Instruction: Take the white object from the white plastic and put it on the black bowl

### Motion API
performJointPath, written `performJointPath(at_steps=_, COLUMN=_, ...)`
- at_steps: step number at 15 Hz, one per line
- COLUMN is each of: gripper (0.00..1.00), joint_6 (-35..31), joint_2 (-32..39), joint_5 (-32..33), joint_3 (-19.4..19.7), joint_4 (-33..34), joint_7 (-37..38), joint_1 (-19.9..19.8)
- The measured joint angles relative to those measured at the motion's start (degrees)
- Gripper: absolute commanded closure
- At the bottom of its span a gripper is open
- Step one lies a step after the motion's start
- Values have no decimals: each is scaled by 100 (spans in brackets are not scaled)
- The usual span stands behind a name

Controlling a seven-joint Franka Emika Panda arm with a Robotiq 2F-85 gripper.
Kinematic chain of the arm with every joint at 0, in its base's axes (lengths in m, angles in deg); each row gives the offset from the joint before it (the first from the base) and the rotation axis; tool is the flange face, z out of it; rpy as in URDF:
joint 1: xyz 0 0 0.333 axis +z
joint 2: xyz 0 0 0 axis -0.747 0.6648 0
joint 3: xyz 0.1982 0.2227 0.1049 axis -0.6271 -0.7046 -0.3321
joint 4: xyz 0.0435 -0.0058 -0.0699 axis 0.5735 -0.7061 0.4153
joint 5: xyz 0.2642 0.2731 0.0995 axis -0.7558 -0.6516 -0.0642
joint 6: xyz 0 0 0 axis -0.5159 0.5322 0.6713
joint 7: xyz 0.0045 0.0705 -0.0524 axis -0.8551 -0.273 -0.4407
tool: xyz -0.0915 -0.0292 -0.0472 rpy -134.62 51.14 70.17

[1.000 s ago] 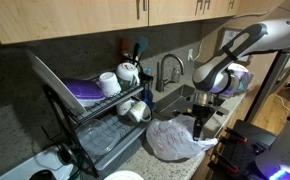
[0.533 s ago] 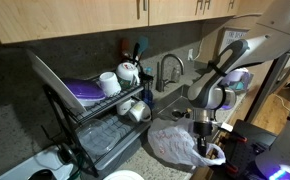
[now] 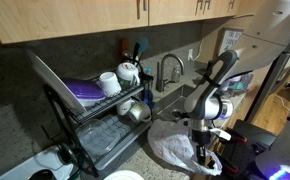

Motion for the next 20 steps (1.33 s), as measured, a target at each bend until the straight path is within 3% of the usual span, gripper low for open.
performJointPath(at_steps=3, gripper=87, joint_6=-247, joint_2=13, joint_5=13, joint_3=11, joint_4=107, joint_7=21, joint_1=-48)
performJointPath(at_steps=6, gripper=68, joint_6=-258, joint_2=-34, joint_5=272, joint_3=62, joint_4=308, joint_7=208, joint_1=-123)
performJointPath(at_steps=10, gripper=76, joint_6=-196, joint_2=-271, joint_5=570, joint_3=65, joint_4=412, joint_7=506, joint_1=-183)
performJointPath(at_steps=11, gripper=83, joint_6=-115, joint_2=-364, joint_5=615, joint_3=65, joint_4=411, joint_7=548, joint_1=-196)
performJointPath(at_steps=16, gripper=77, joint_6=327, joint_2=-980, joint_5=894, joint_3=94, joint_4=360, joint_7=856, joint_1=-234)
performJointPath(at_steps=20, gripper=80, joint_6=207, joint_2=-1427, joint_5=972, joint_3=156, joint_4=79, joint_7=970, joint_1=-236)
